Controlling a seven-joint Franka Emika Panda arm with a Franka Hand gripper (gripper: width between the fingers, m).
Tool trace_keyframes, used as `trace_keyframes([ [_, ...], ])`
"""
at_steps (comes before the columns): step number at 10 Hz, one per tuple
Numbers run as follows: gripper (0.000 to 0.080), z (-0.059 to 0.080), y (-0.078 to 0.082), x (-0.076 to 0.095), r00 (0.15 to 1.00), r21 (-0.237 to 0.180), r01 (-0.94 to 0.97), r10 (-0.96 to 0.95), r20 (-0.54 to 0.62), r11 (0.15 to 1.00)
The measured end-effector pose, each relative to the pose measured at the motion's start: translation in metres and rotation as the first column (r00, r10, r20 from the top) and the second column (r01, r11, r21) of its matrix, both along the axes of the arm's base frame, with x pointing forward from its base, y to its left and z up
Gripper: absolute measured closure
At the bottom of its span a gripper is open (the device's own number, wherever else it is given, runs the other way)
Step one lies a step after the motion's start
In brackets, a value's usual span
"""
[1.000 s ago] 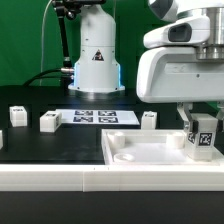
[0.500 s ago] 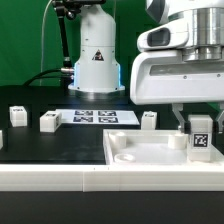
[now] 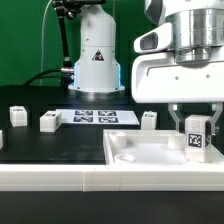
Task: Assemble one leg
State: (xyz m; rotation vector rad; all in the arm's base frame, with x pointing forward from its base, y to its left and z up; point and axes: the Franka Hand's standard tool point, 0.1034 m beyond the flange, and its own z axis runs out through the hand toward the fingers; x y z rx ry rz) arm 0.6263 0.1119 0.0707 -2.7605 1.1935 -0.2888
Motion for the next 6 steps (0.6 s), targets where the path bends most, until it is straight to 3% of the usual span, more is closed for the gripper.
trace_keyframes([
  [3,0.0502,0.0000,-0.0010,-0.0018,0.970,0.038,0.240,-0.239,-0.032,0.970],
  [6,0.0502,0.0002,-0.0025,-0.0023,0.942,0.065,0.334,-0.332,-0.044,0.940],
])
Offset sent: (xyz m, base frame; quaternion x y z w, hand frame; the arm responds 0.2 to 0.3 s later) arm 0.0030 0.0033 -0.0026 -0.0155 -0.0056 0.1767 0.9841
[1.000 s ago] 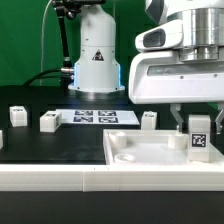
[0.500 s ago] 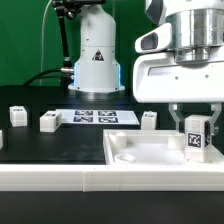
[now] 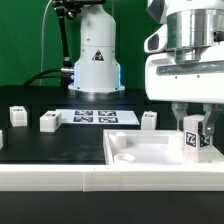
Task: Assemble one leg
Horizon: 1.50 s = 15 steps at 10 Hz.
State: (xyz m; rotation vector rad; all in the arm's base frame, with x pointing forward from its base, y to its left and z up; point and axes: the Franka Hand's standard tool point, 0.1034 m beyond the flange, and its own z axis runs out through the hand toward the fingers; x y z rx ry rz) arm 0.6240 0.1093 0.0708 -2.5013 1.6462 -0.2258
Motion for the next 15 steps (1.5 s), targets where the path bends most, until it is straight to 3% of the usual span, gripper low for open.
trace_keyframes([
  [3,0.0501,0.000,0.001,0.000,1.000,0.011,0.023,-0.023,-0.001,1.000],
  [4,0.0316,0.000,0.000,0.000,1.000,0.002,-0.020,0.020,0.001,1.000],
  [5,0.0205,0.000,-0.003,0.000,0.996,-0.014,-0.093,0.093,0.003,0.996],
  [6,0.0167,0.000,-0.005,0.001,0.977,-0.040,-0.211,0.211,0.004,0.977],
  [8,0.0153,0.000,-0.010,0.002,0.896,-0.091,-0.443,0.445,-0.006,0.892],
  [11,0.0151,0.002,-0.017,0.005,0.658,-0.130,-0.752,0.749,-0.079,0.646],
  [14,0.0151,0.003,-0.016,0.005,0.477,-0.153,-0.876,0.869,-0.135,0.457],
  [15,0.0151,0.003,-0.014,0.005,0.462,-0.154,-0.884,0.876,-0.137,0.442],
])
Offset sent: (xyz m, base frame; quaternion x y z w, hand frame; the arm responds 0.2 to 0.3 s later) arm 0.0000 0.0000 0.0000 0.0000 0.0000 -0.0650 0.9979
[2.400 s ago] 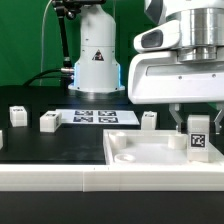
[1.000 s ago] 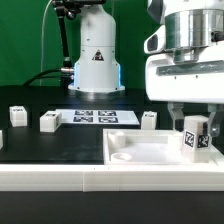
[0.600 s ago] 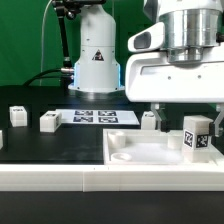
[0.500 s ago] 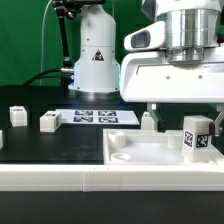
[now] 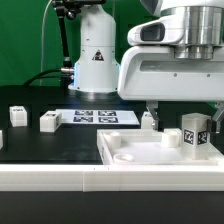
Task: Assemble one leg
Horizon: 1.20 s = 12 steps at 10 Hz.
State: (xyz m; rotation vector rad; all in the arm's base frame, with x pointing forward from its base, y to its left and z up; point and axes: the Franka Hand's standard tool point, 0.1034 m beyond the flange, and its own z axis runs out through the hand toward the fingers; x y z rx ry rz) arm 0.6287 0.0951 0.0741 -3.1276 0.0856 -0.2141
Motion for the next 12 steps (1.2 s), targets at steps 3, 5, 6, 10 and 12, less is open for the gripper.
trace_keyframes([
  [3,0.0151,0.001,0.011,0.001,0.990,-0.026,-0.141,0.141,0.001,0.990],
  [5,0.0151,0.002,0.014,0.001,0.991,-0.020,-0.134,0.134,0.003,0.991],
  [6,0.0151,0.001,0.015,-0.001,0.991,-0.019,-0.134,0.134,0.002,0.991],
  [10,0.0151,0.001,0.025,-0.023,0.987,-0.009,-0.158,0.158,0.002,0.987],
  [12,0.0151,0.005,0.025,-0.026,0.986,-0.008,-0.164,0.164,0.002,0.986],
])
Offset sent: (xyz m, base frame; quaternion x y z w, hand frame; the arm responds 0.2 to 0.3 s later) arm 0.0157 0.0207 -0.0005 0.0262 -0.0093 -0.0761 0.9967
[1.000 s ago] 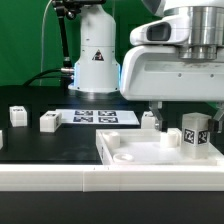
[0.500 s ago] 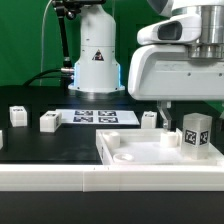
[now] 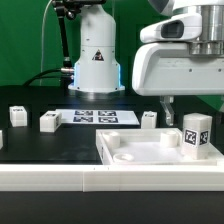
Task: Assemble one leg
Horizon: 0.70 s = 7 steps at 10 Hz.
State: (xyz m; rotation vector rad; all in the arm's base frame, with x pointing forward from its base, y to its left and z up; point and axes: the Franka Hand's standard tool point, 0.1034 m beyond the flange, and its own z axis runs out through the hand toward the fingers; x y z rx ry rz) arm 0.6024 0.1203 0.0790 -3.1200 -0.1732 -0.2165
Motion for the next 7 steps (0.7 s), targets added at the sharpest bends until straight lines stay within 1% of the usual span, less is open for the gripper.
trace_keyframes([
  [1,0.0151,0.0001,0.0004,0.0001,1.000,0.000,0.001,-0.001,0.000,1.000],
  [2,0.0238,-0.0006,-0.0001,-0.0001,1.000,0.000,0.002,-0.002,-0.001,1.000],
  [3,0.0372,-0.0009,-0.0003,-0.0002,1.000,0.000,0.002,-0.002,-0.001,1.000],
  [4,0.0372,-0.0010,-0.0005,-0.0002,1.000,0.000,0.002,-0.002,-0.001,1.000],
  [5,0.0511,-0.0012,-0.0006,-0.0002,1.000,-0.001,0.003,-0.003,-0.002,1.000],
  [7,0.0511,-0.0014,-0.0007,-0.0003,1.000,-0.001,0.003,-0.003,-0.002,1.000],
])
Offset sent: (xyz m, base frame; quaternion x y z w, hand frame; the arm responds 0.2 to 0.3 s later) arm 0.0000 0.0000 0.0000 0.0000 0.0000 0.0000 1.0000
